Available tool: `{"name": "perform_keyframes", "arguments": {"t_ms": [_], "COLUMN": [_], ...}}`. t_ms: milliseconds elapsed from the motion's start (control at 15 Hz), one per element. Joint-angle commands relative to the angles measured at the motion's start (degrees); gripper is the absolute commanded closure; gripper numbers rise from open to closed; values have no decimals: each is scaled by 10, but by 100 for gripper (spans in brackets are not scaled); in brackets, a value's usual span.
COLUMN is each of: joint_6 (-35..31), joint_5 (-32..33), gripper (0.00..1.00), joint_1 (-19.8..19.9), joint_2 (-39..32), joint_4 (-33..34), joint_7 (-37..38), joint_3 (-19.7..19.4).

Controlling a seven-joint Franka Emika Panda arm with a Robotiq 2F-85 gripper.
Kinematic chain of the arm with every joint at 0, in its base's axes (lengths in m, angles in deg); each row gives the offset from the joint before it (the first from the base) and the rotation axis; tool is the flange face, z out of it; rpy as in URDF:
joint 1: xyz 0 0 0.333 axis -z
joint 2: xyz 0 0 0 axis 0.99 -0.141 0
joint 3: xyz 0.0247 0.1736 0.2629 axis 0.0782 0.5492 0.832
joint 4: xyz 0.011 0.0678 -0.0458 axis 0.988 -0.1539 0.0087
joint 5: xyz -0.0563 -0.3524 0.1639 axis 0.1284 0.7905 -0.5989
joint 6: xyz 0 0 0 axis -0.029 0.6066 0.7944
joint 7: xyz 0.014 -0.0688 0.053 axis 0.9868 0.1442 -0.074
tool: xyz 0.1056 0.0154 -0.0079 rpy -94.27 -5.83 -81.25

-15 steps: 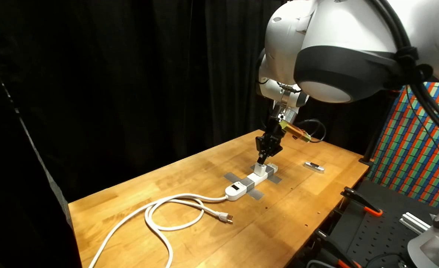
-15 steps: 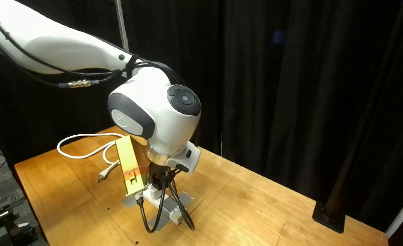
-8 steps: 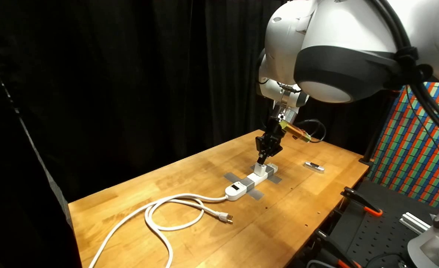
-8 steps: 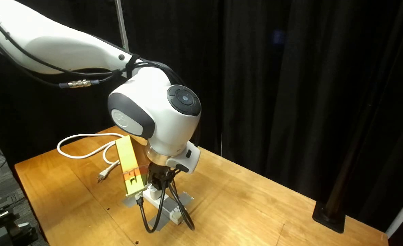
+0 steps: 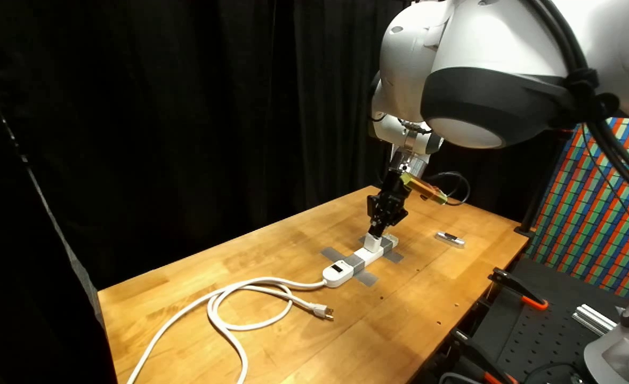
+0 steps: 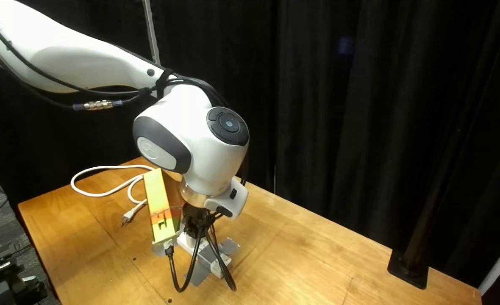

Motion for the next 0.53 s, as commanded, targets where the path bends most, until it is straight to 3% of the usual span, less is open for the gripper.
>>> {"name": "perform_keyframes", "arguments": {"t_ms": [0,67,400,467], "joint_6": [10,11,11,5], "joint_5": [-7,-6,-6,-24], "gripper": [70,66,66,41], "joint_1": [-6,-6,-6,-6], "joint_2": [12,14,17,10], "joint_4": [-2,-2,-2,-7], "joint_7": [5,7,10,-4], "joint_3": [-7,-7,-7,-7]}}
